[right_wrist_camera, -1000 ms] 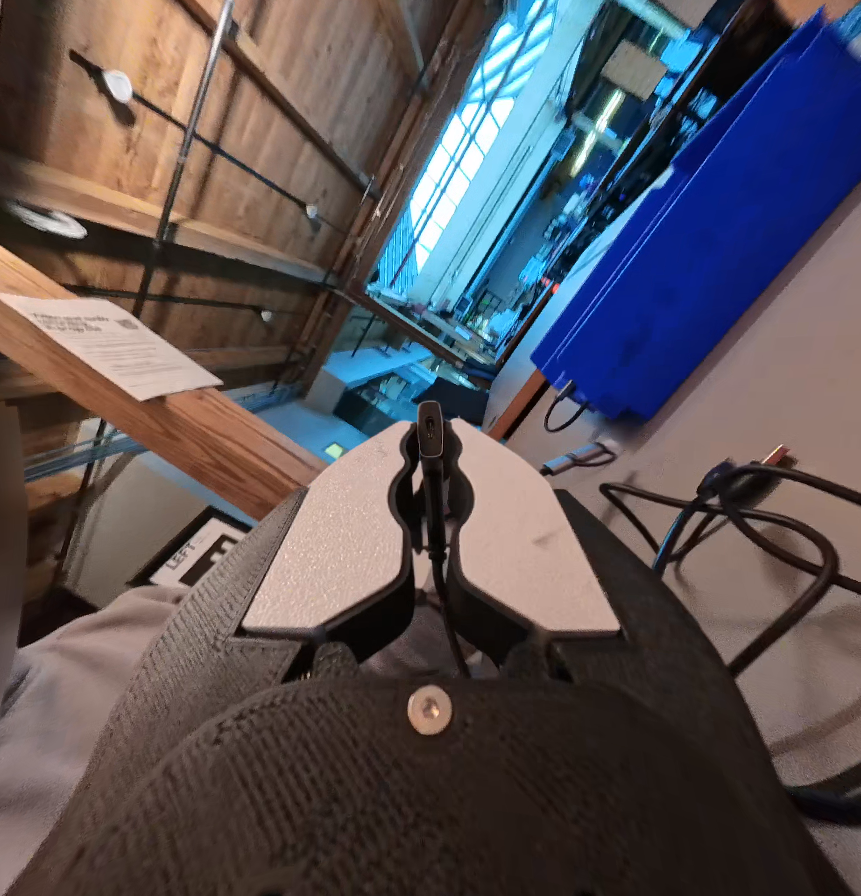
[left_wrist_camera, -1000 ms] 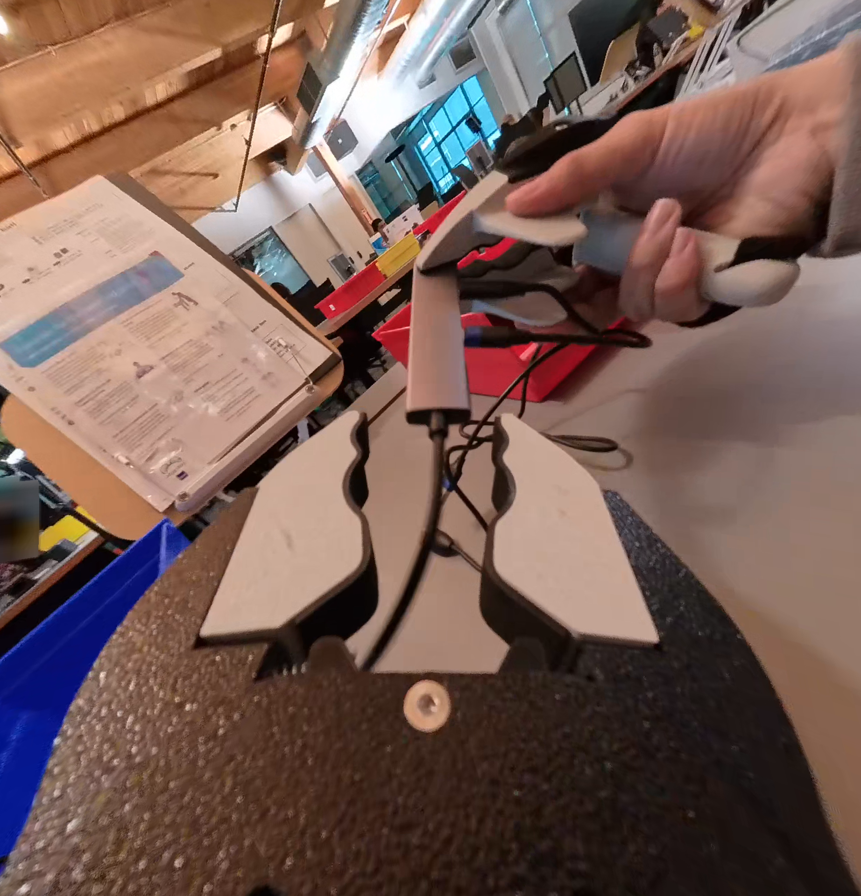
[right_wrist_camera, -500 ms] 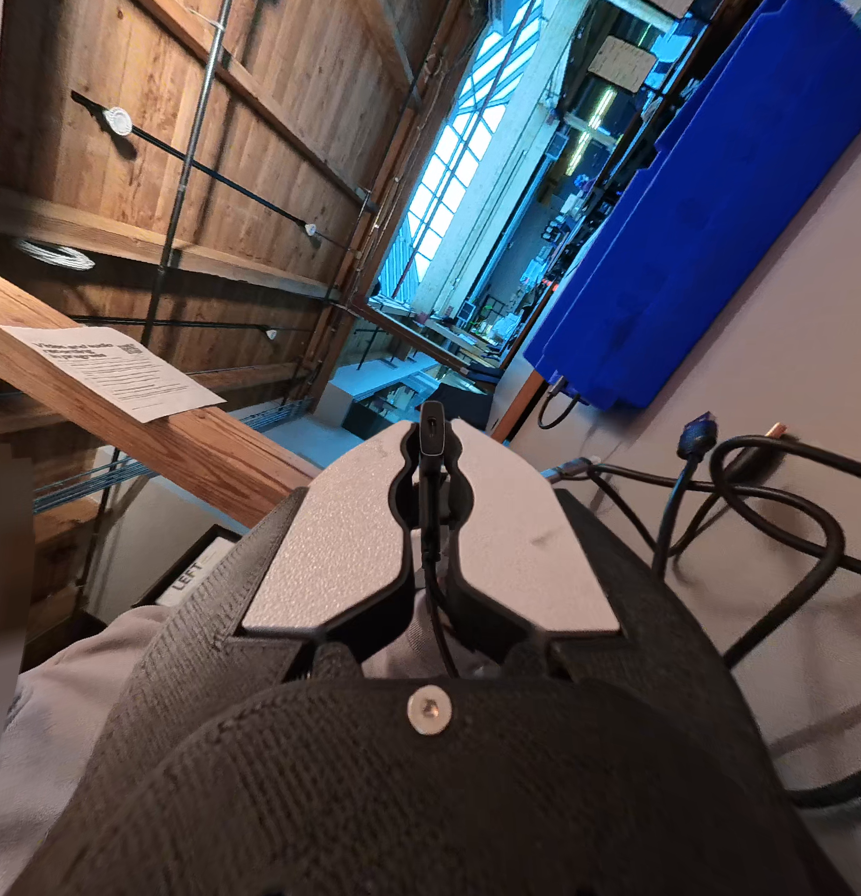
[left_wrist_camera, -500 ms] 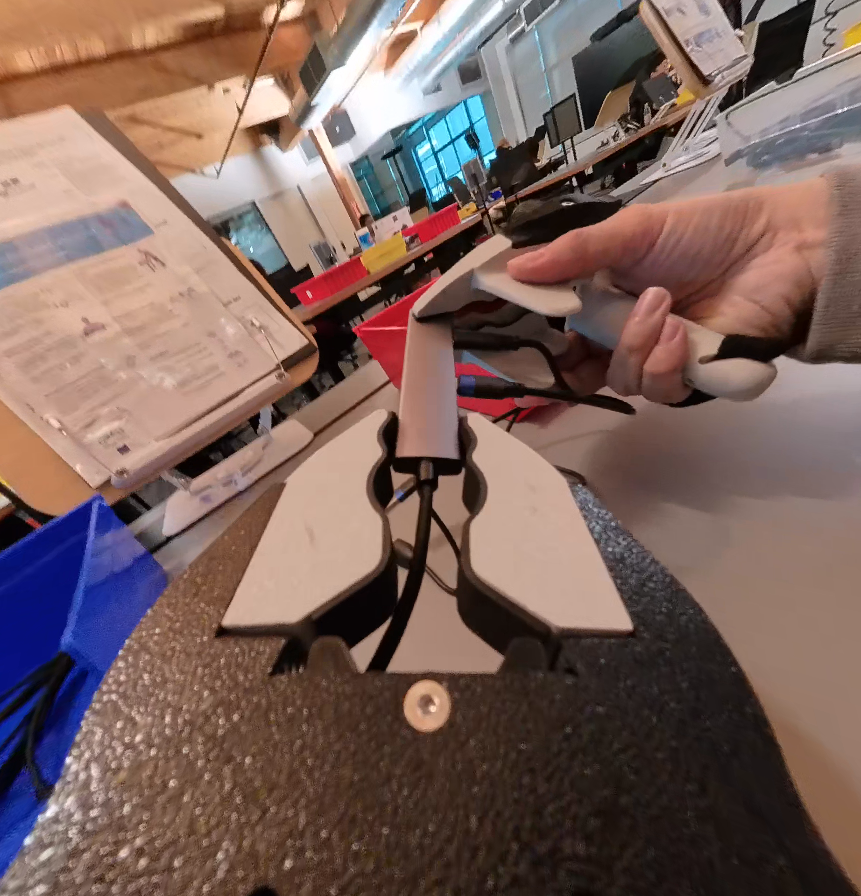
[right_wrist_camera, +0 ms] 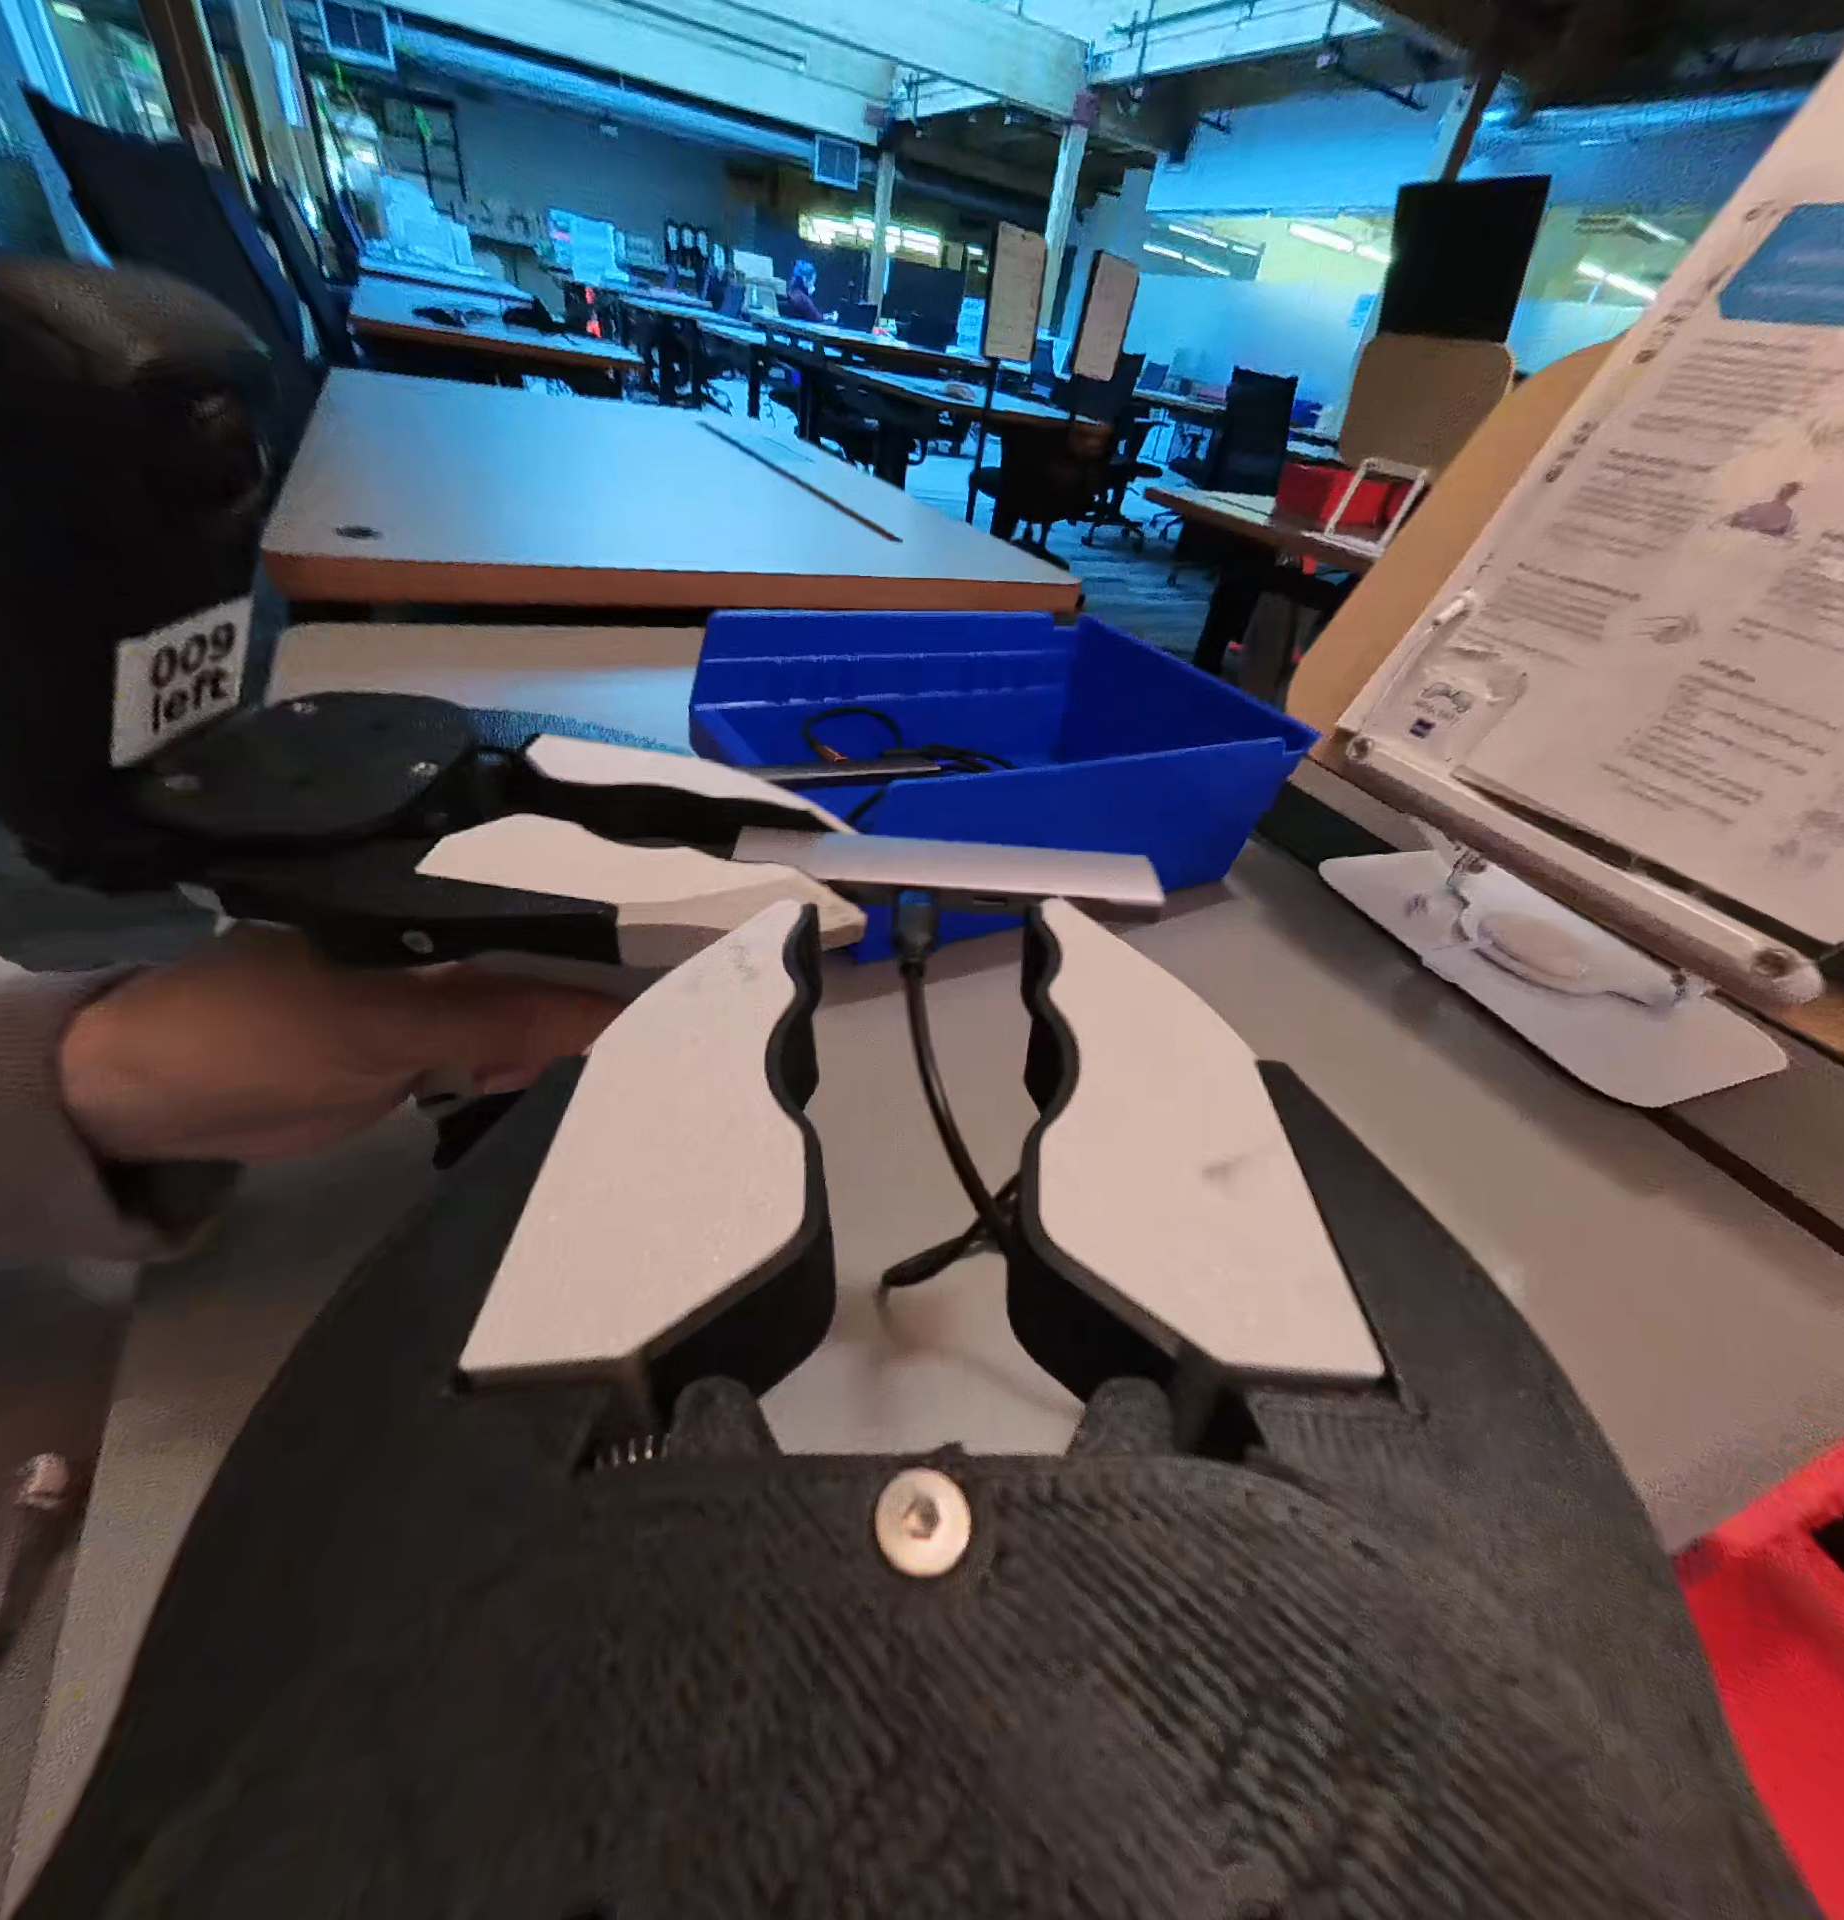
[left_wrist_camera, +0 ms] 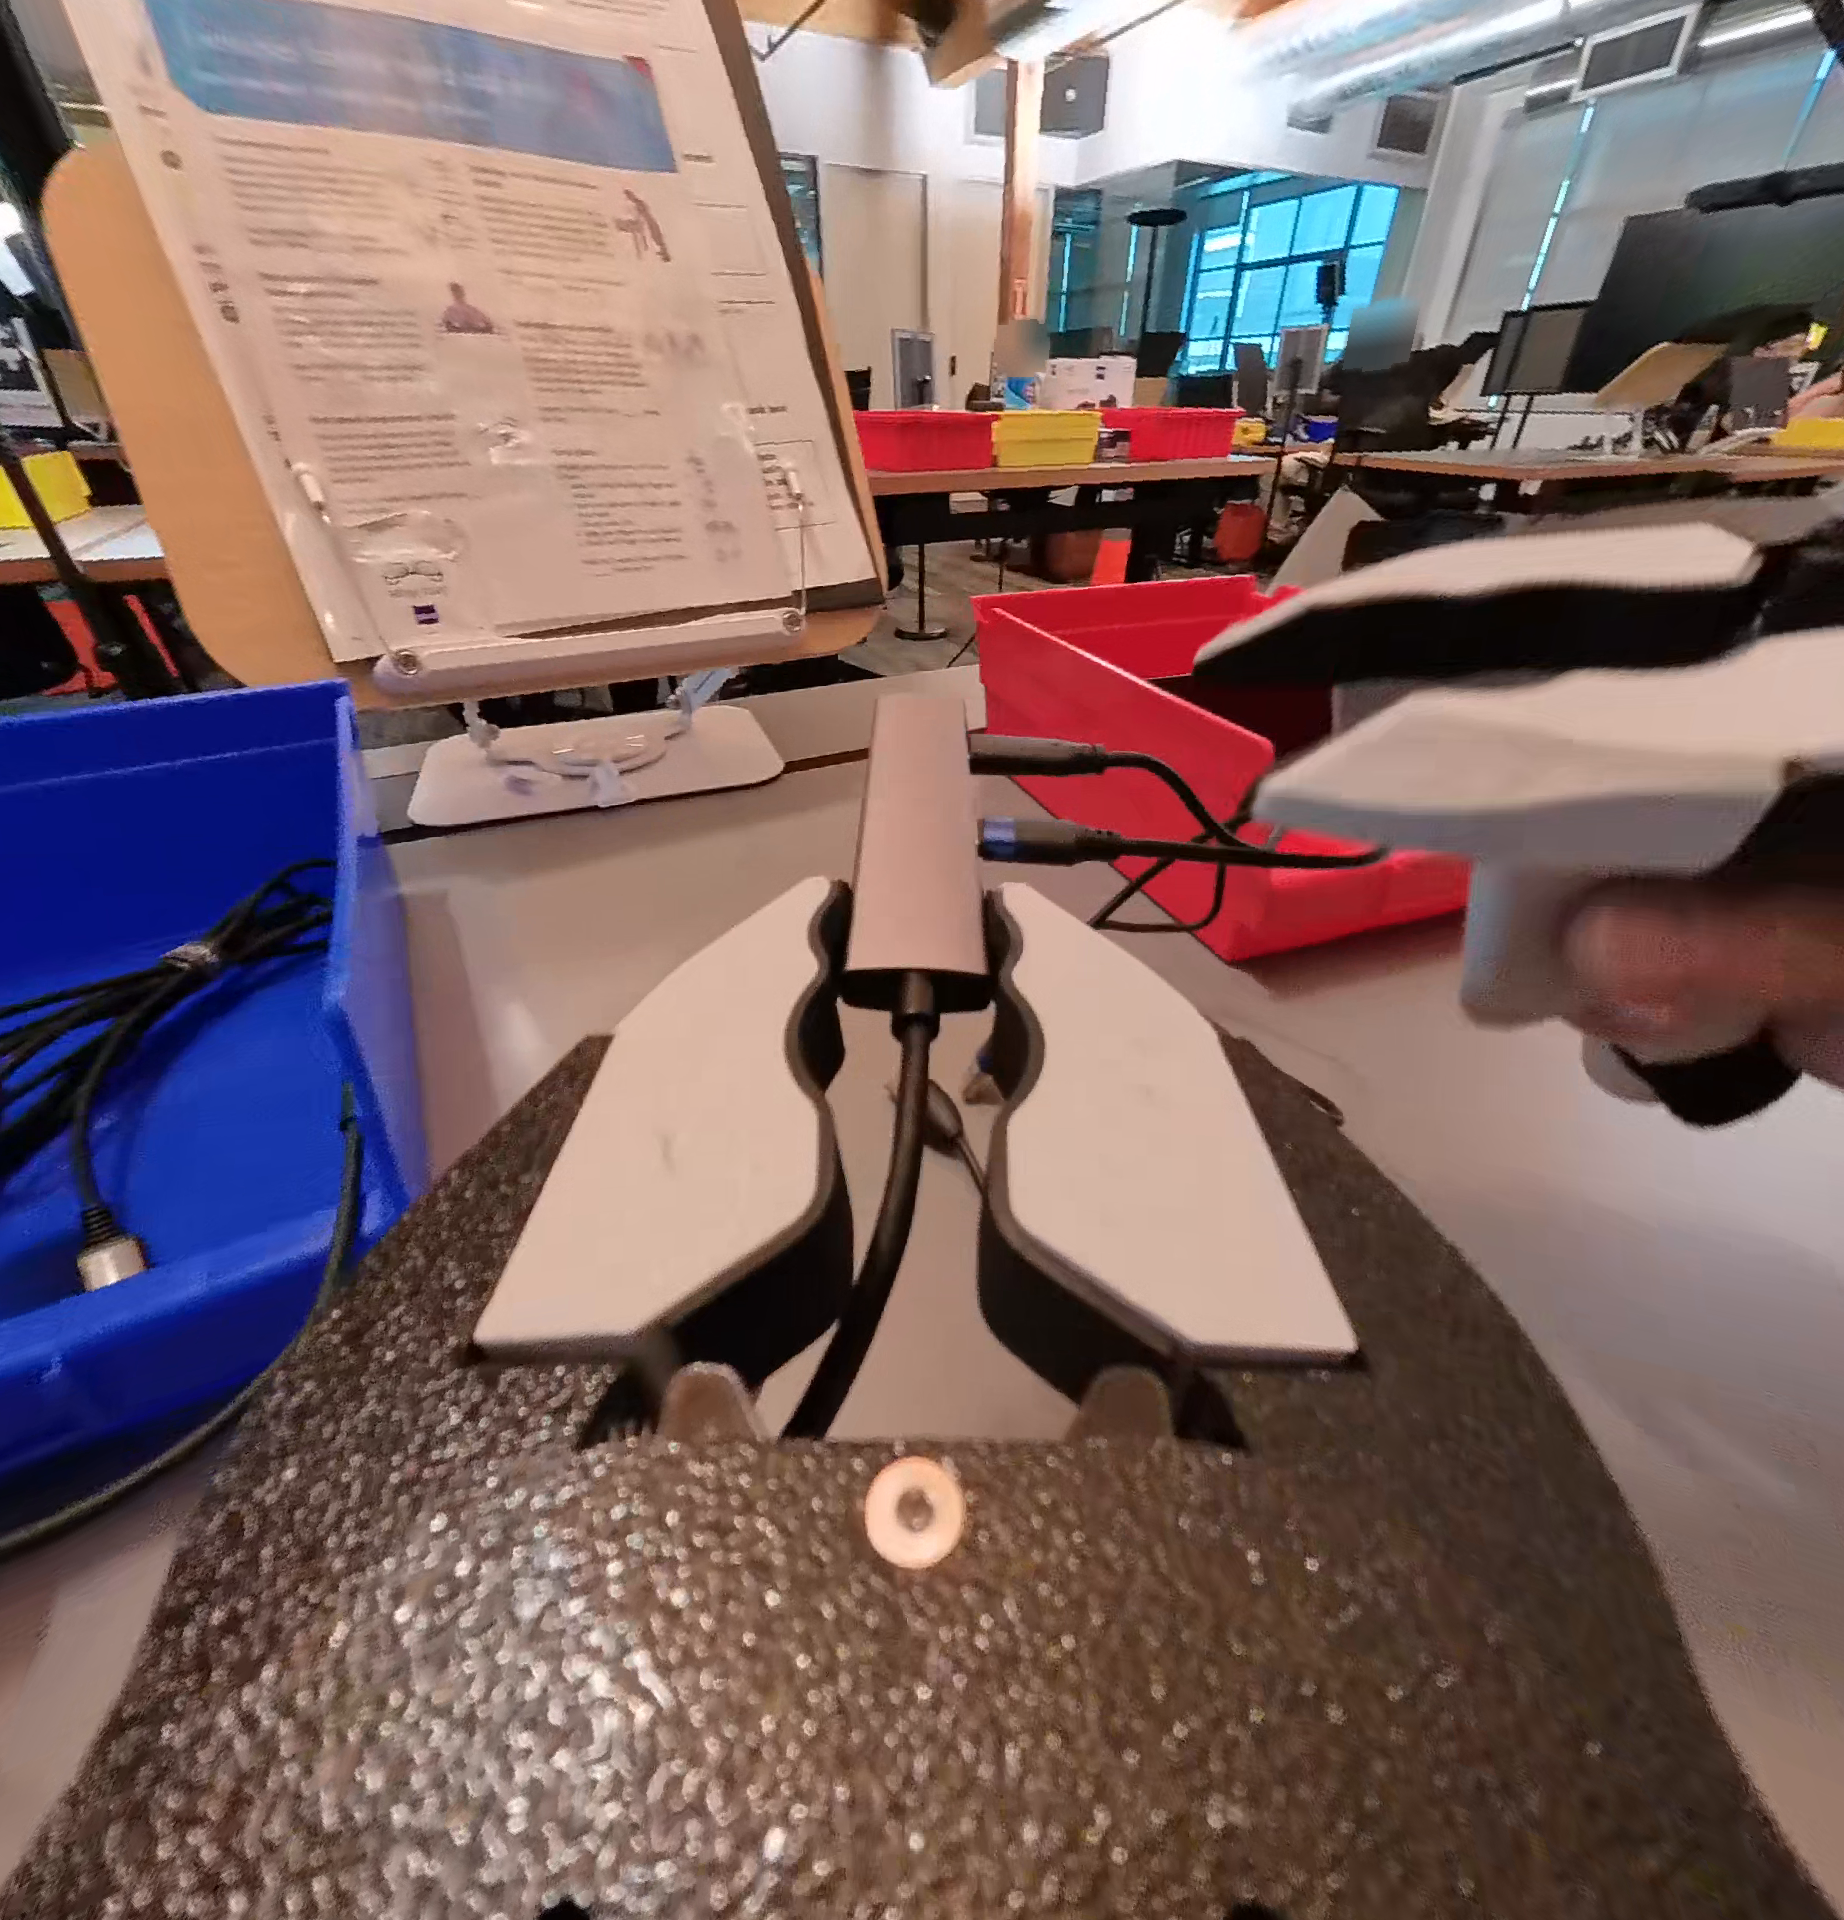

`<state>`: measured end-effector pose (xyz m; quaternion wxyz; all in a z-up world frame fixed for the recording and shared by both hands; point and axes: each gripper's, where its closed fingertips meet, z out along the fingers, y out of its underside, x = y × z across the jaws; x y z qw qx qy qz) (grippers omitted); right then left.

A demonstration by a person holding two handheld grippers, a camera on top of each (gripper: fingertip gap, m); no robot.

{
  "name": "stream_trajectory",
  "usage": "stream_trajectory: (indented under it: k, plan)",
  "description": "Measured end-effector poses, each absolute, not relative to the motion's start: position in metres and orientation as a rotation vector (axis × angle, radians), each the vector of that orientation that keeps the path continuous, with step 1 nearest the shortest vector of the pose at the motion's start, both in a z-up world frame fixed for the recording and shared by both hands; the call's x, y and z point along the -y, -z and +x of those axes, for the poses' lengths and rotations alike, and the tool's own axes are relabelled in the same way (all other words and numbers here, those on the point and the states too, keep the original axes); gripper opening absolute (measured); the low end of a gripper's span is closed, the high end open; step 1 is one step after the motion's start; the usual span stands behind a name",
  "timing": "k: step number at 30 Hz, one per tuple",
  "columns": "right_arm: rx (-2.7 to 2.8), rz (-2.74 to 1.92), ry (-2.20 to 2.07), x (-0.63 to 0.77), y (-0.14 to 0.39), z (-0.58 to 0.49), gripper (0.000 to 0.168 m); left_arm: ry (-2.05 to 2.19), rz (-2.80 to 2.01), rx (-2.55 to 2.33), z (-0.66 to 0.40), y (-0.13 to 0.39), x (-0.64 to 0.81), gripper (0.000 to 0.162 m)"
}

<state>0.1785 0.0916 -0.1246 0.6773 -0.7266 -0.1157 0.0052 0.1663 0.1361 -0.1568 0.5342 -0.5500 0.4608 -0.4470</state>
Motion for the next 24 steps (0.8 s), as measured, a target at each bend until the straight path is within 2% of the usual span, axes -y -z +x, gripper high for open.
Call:
stream_trajectory:
  k: [5, 9, 17, 24]
  plan:
    - [0.258, -1.696, 0.043, -0.109, 0.154, 0.165, 0.035, 1.052, -1.285, -1.077, 0.16, 0.162, -0.137, 0.024]
    - [0.186, -1.675, 0.017, -0.112, 0.164, 0.165, 0.021, 1.135, -1.301, -1.044, 0.158, 0.167, -0.131, 0.024]
    - [0.038, -1.61, -0.044, -0.105, 0.175, 0.167, 0.011, 1.184, -1.266, -1.112, 0.159, 0.178, -0.121, 0.024]
    - [0.072, -1.608, 0.103, -0.105, 0.173, 0.156, 0.011, 1.233, -1.293, -1.082, 0.149, 0.177, -0.121, 0.024]
